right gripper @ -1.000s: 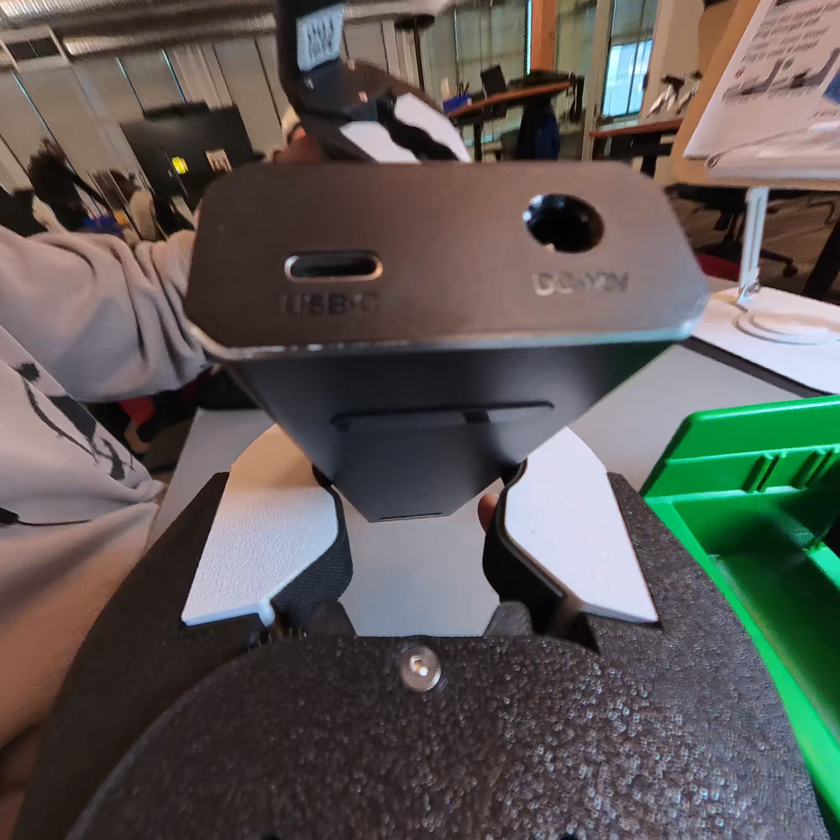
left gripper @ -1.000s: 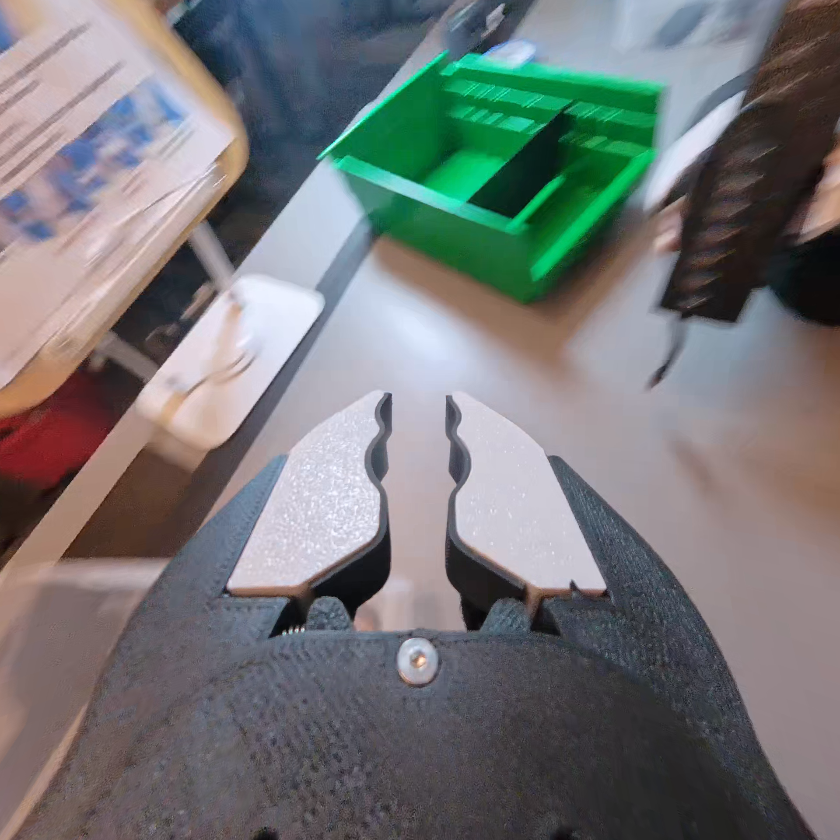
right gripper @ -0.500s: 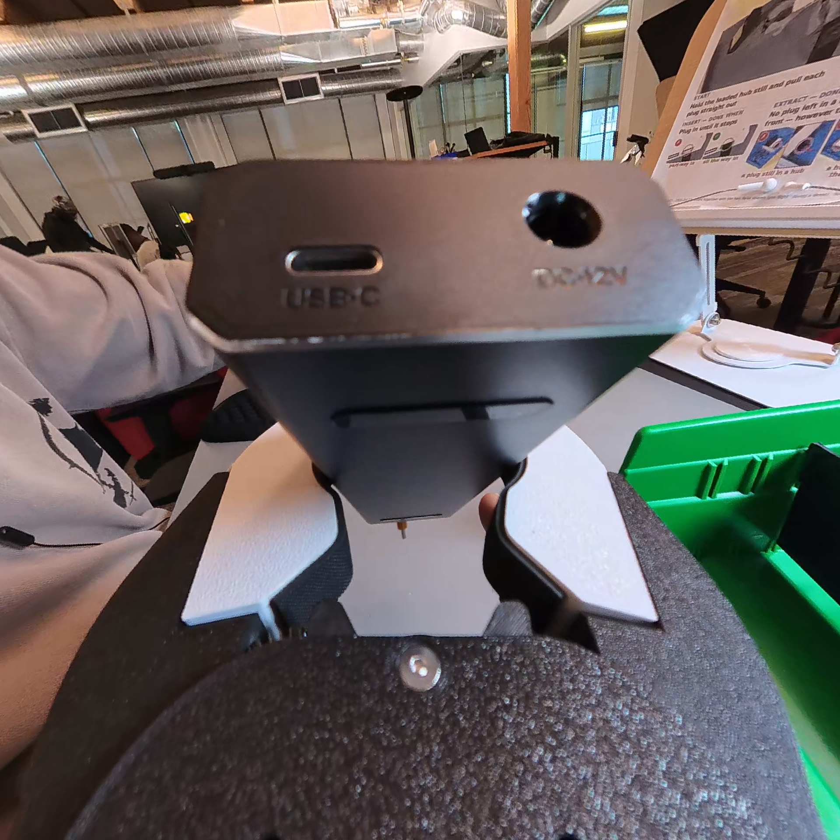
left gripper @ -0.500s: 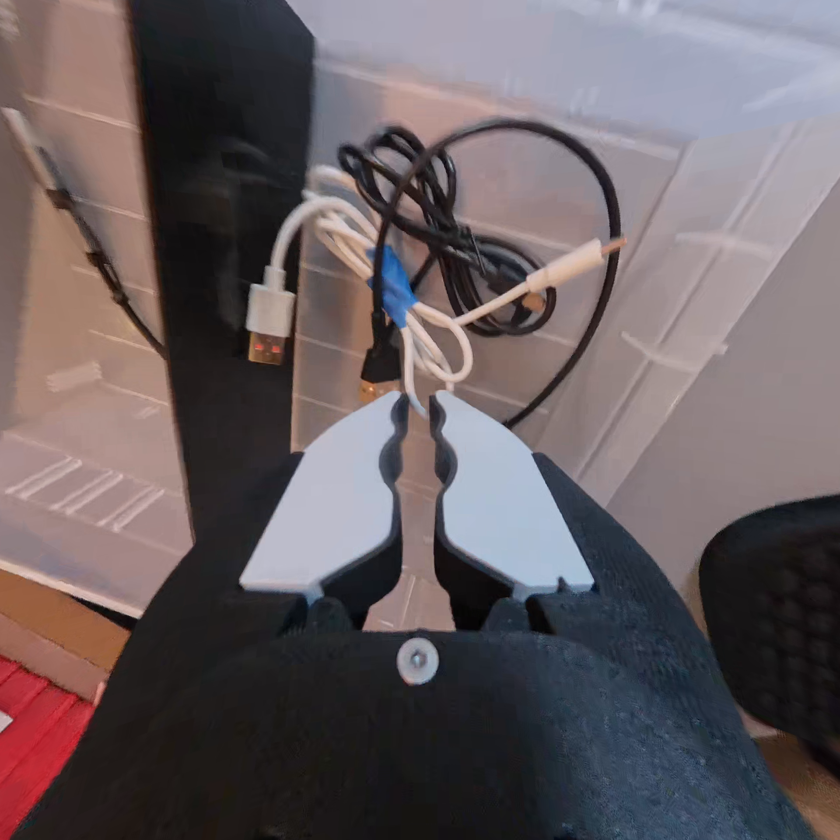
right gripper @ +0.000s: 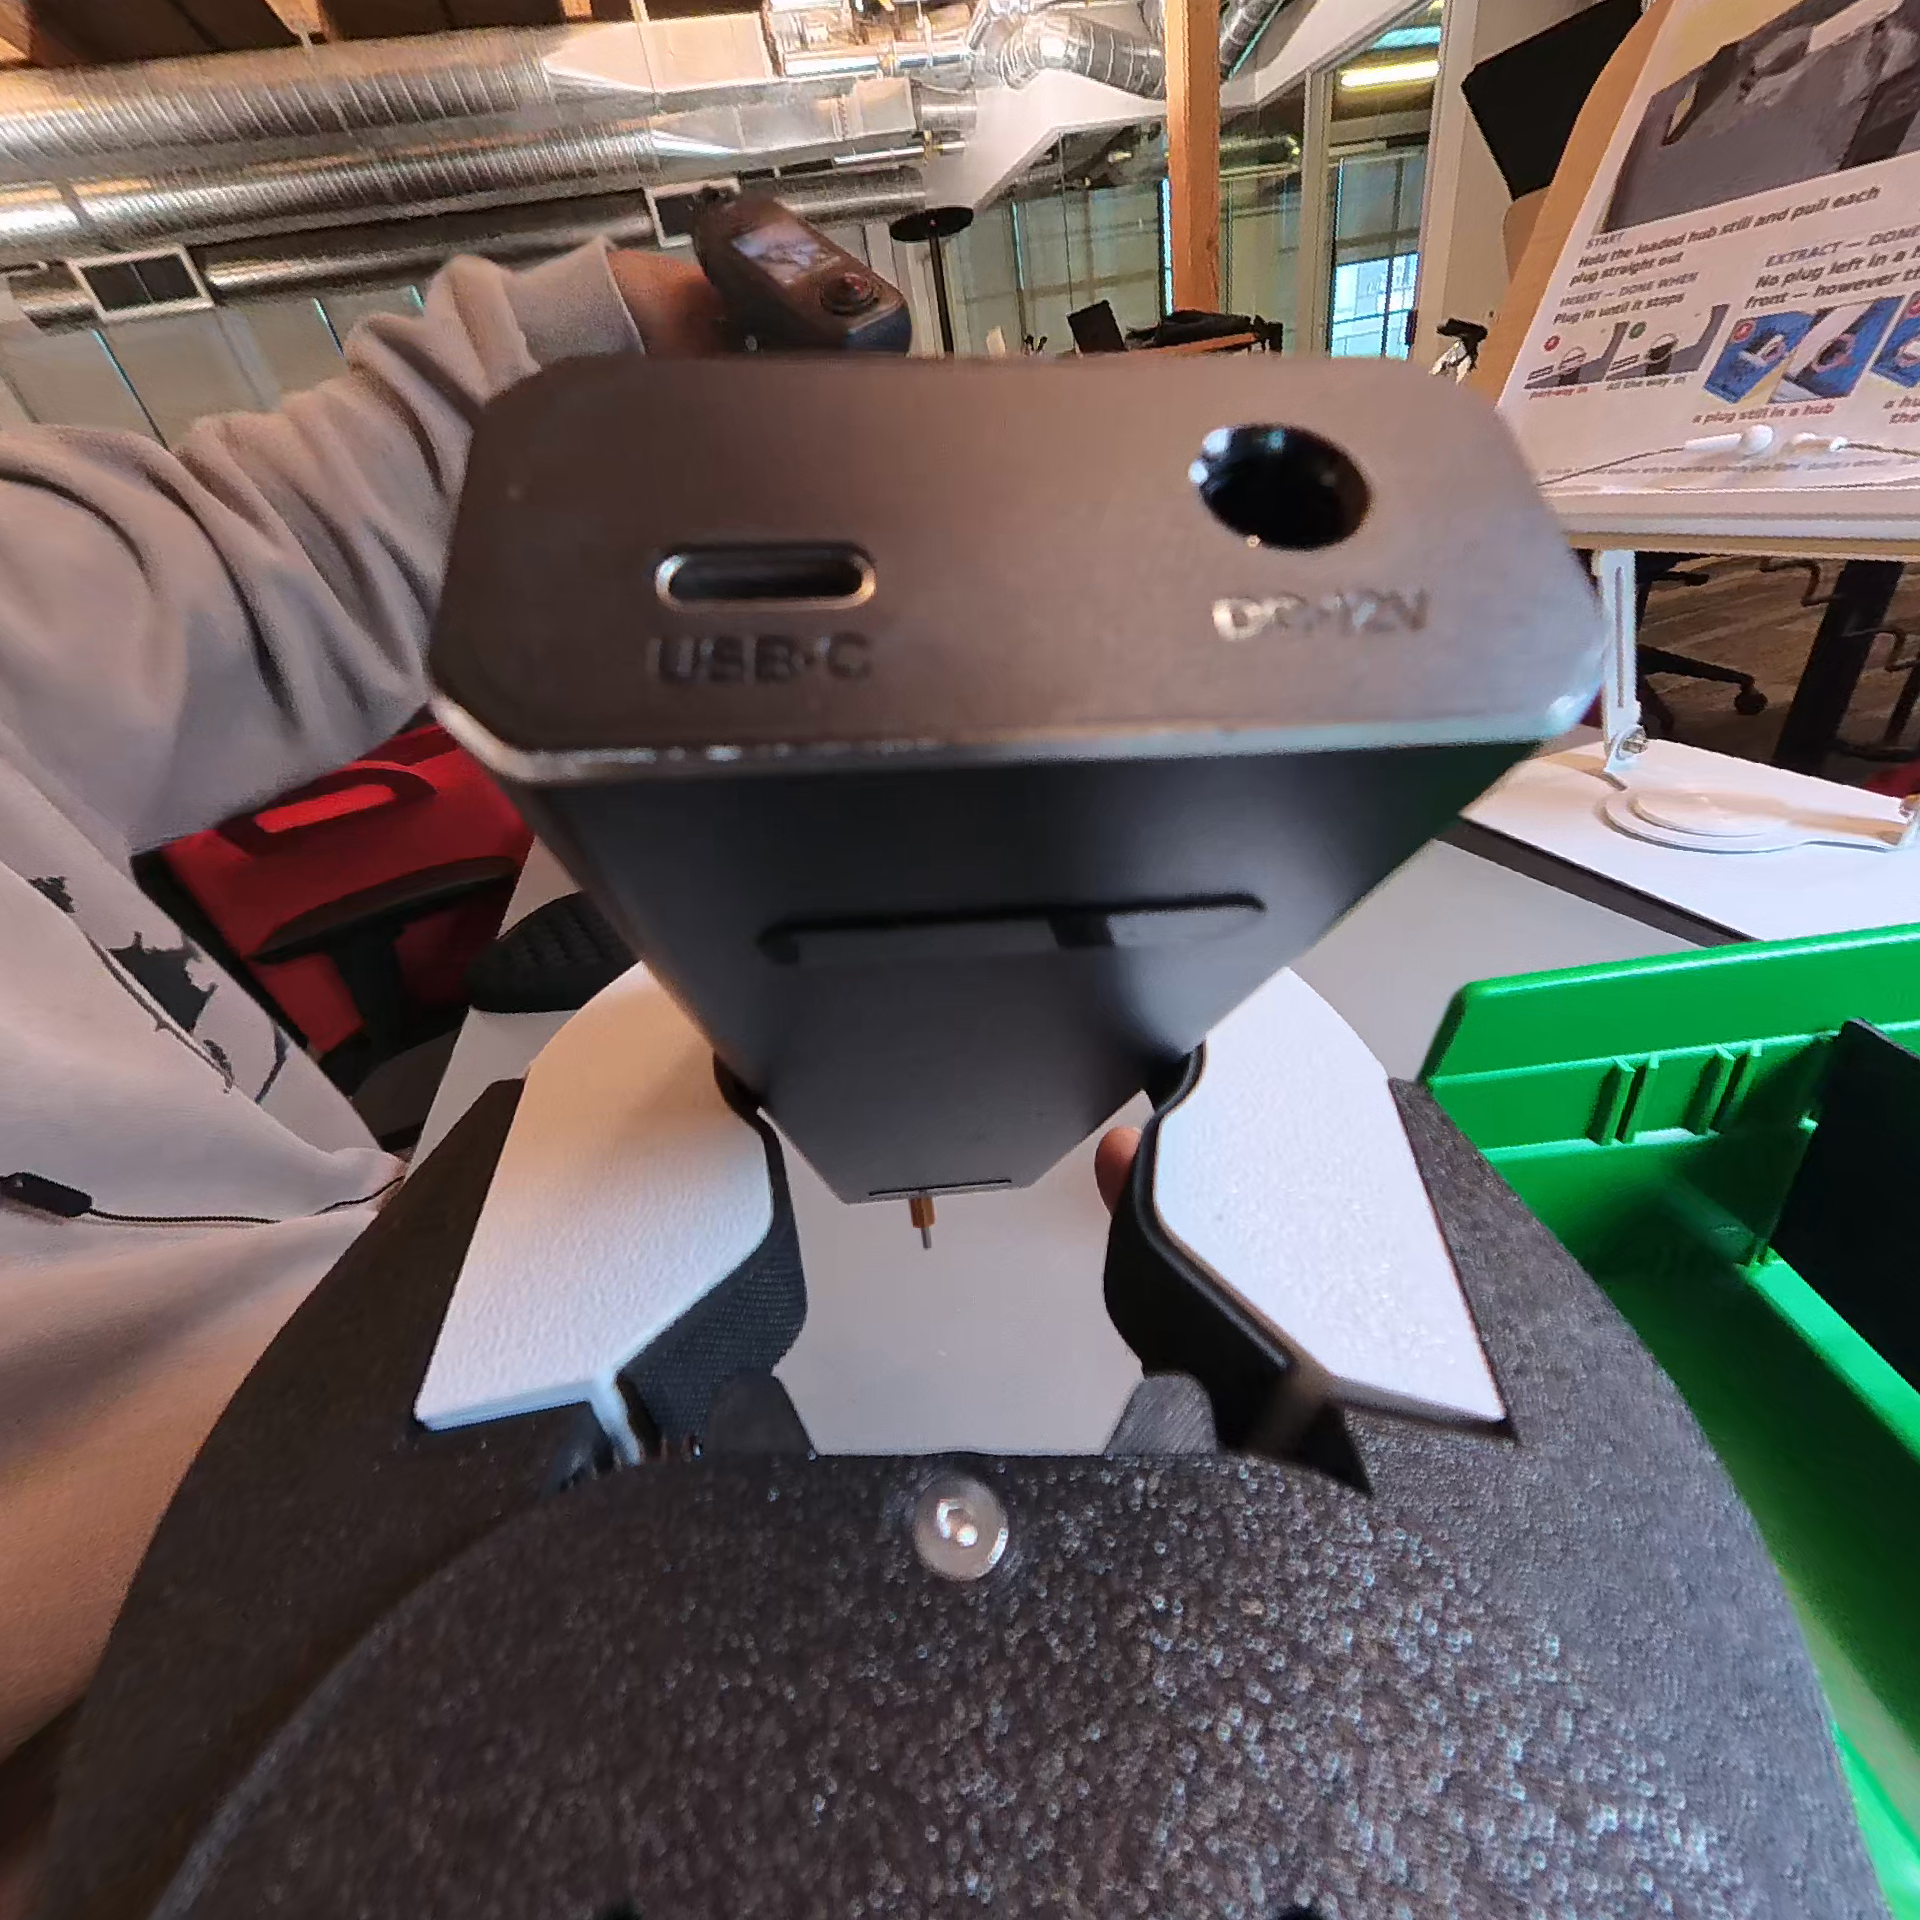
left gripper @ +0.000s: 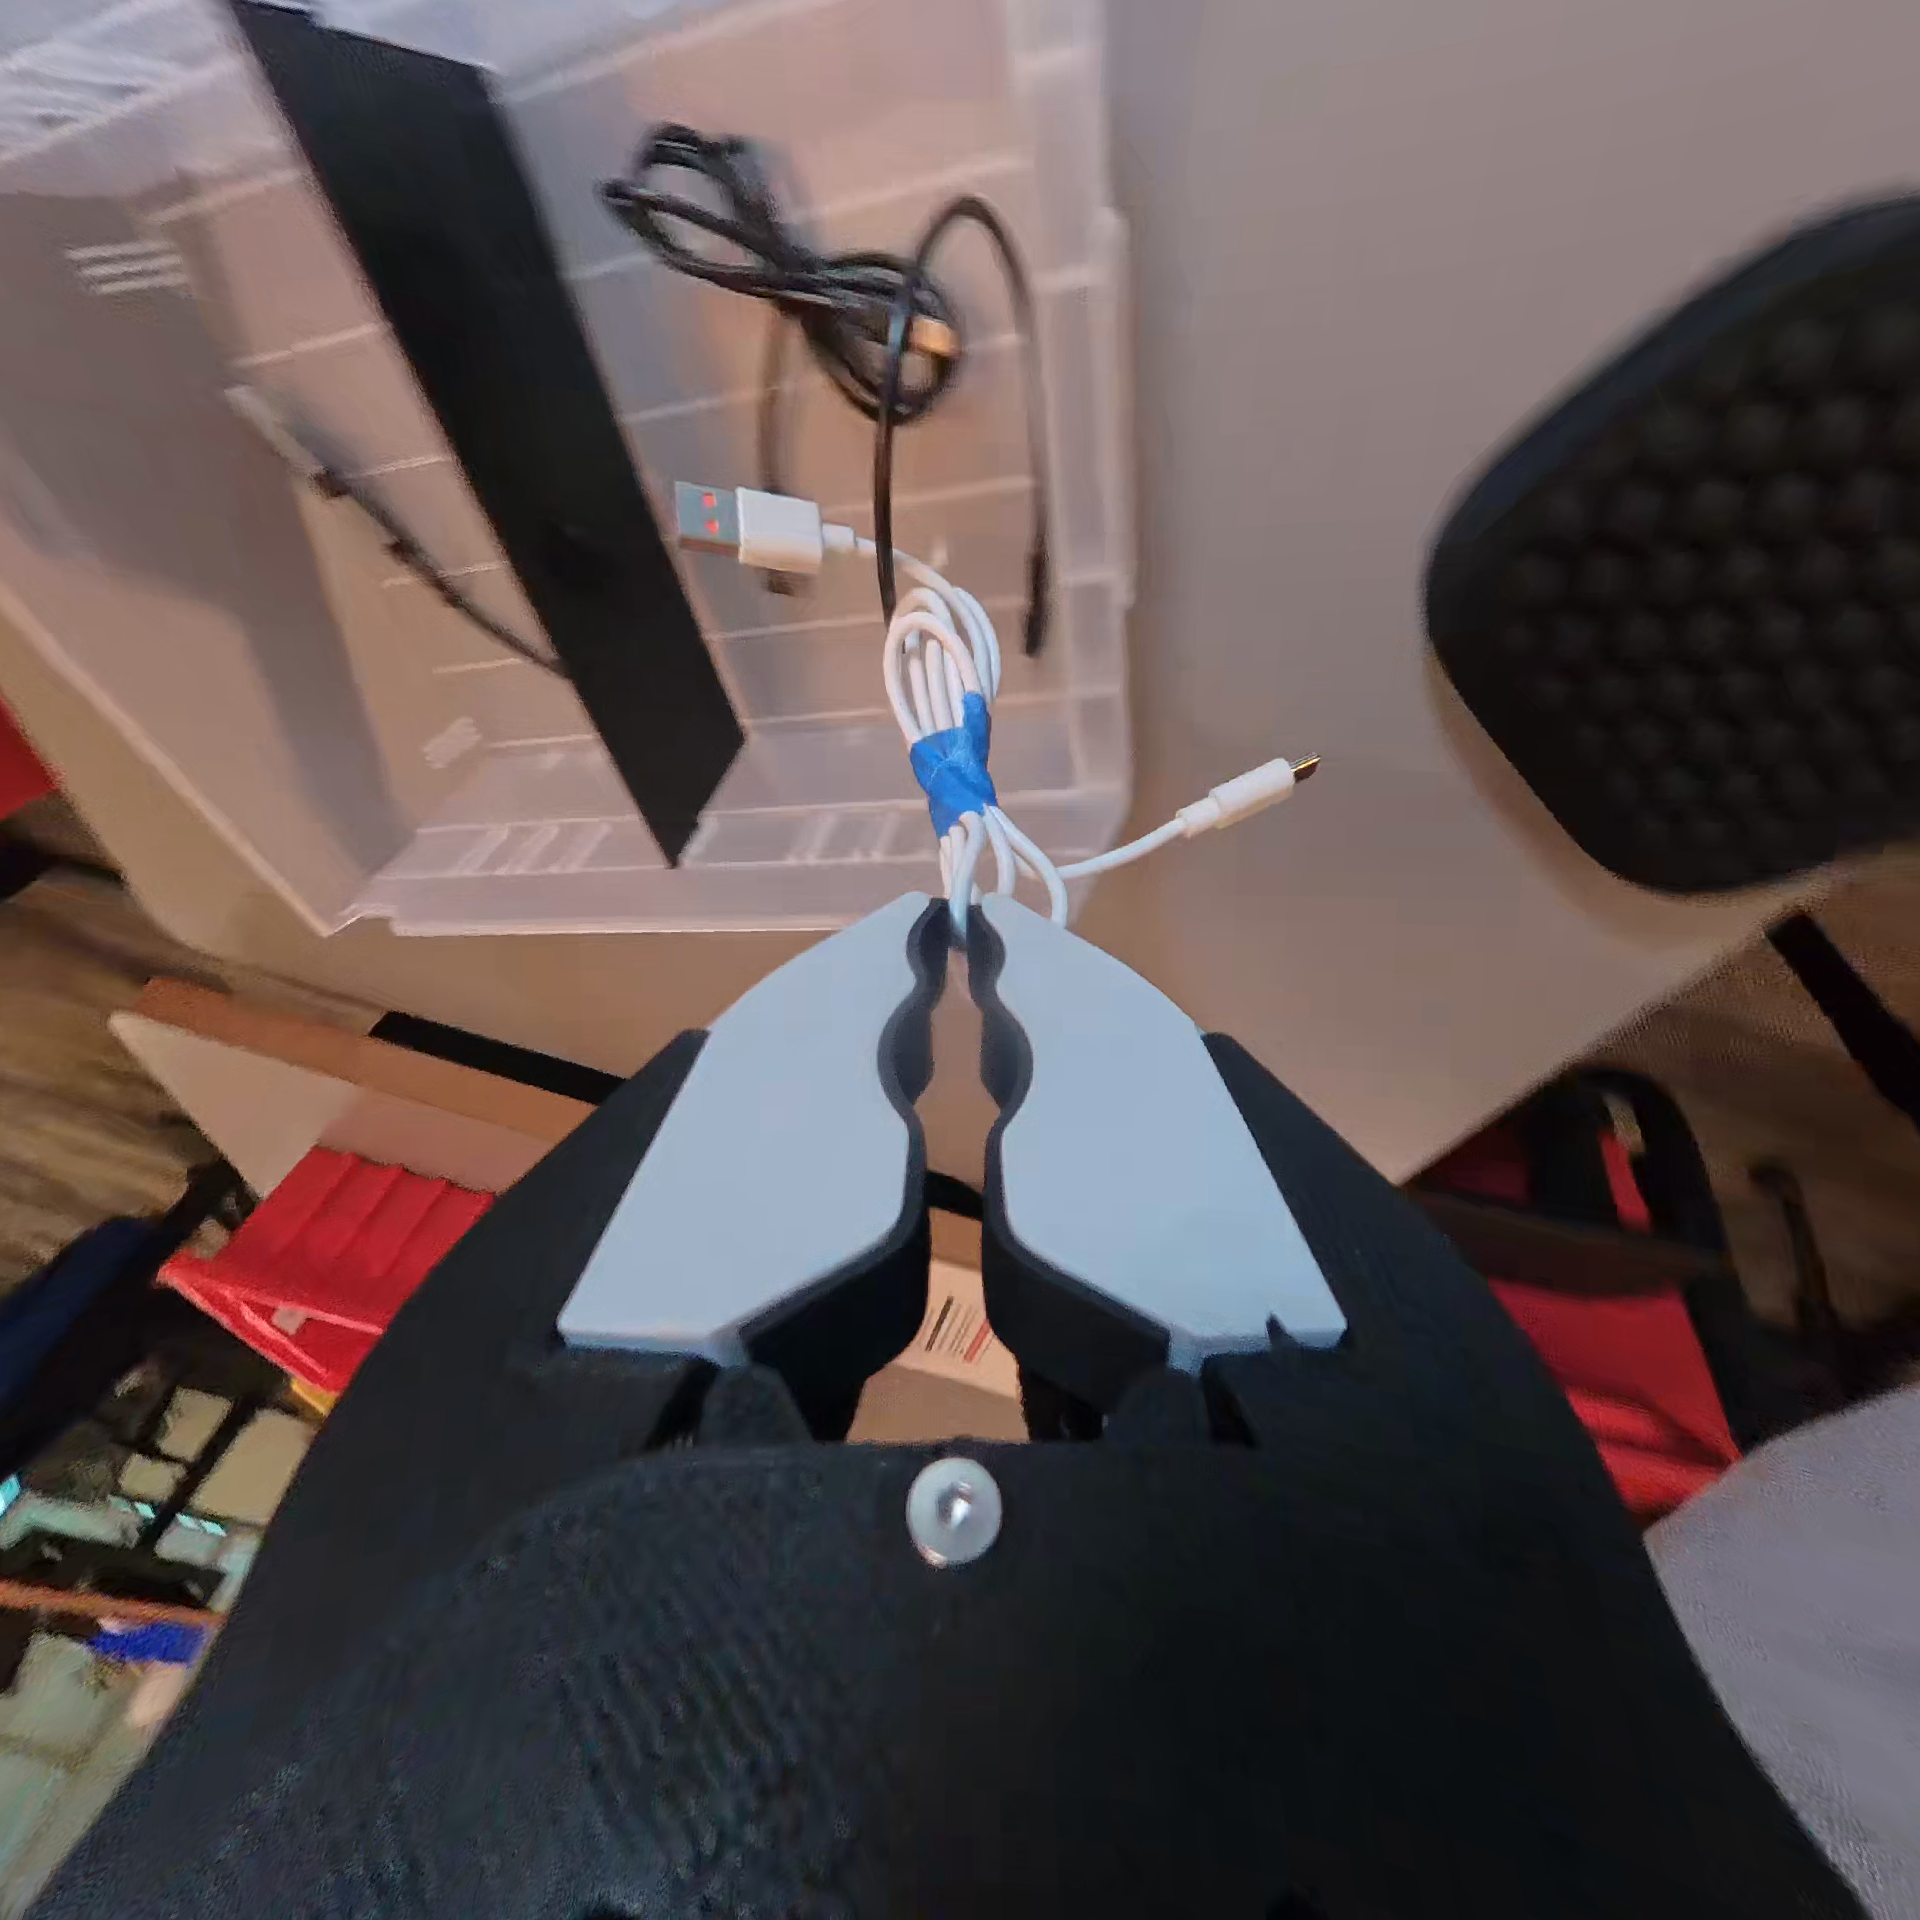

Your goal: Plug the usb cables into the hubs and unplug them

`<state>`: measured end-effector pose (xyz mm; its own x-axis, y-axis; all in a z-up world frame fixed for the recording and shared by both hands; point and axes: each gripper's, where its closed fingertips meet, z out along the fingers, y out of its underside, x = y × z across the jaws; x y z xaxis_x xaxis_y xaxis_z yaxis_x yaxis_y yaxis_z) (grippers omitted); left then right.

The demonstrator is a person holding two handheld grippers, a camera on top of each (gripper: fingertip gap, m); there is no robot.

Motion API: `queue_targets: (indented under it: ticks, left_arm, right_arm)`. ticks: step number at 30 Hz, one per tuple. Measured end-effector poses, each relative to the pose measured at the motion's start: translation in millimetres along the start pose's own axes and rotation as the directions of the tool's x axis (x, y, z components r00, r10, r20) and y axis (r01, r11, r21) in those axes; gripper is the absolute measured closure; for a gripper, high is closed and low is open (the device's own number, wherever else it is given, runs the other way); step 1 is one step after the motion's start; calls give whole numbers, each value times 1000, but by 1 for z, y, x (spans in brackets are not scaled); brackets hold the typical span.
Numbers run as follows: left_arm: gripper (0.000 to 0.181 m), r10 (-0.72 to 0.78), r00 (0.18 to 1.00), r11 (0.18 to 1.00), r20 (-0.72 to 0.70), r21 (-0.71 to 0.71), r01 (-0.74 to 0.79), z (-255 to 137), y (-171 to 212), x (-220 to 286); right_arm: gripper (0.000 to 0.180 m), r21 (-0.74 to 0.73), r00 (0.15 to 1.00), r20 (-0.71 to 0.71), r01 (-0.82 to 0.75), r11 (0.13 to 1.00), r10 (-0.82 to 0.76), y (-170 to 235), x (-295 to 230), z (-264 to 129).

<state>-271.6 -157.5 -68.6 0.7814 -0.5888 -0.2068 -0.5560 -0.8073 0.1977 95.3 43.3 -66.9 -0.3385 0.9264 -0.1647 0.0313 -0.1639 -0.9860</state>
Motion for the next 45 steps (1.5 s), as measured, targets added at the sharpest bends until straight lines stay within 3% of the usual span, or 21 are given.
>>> queue_targets:
  ticks: [4,11,16,21,25,28,32,35,38,41,45]
  left_arm:
    - [177,39,961,989,-274,-130,-77,-5,14,45]
    - [177,63,858,928,-510,-285,-238,6,23,100]
    - [177,114,867,936,-485,-240,-258,3,6,96]
    - [177,180,965,941,-191,-251,-225,-7,-6,32]
    - [177,176,984,949,-12,-265,-173,-26,-5,-11]
    - [177,141,976,955,-163,-239,-178,-22,1,16]
    - [177,158,904,954,-396,-174,-243,-9,-2,68]
    - [177,147,856,974,-496,-77,-212,-7,-14,87]
    - [177,103,803,982,-587,-70,-177,-4,-14,98]
    - [177,126,752,982,-647,-29,-189,-4,-20,112]
    - [177,317,764,948,-562,164,-272,-7,-55,128]
  right_arm:
    - [108,1,1000,5,-4,1000,4,0,-1,0]
    - [108,-7,1000,-8,-11,1000,11,2,3,-2]
    - [108,-15,1000,-5,-20,1000,20,4,4,-2]
    - [108,-20,1000,-6,-24,1000,24,6,4,0]
    - [108,-17,1000,-10,-29,999,29,6,6,-1]
    - [108,-18,999,-13,-31,999,31,6,7,-2]
    - [108,-20,999,-4,-36,999,36,7,6,-2]
    - [108,-26,999,3,-46,999,46,9,6,0]
    - [108,-35,999,0,-40,999,40,10,4,0]
    - [108,-34,999,-2,-34,999,34,9,4,0]
    - [108,-23,999,-6,-40,999,40,8,6,-3]
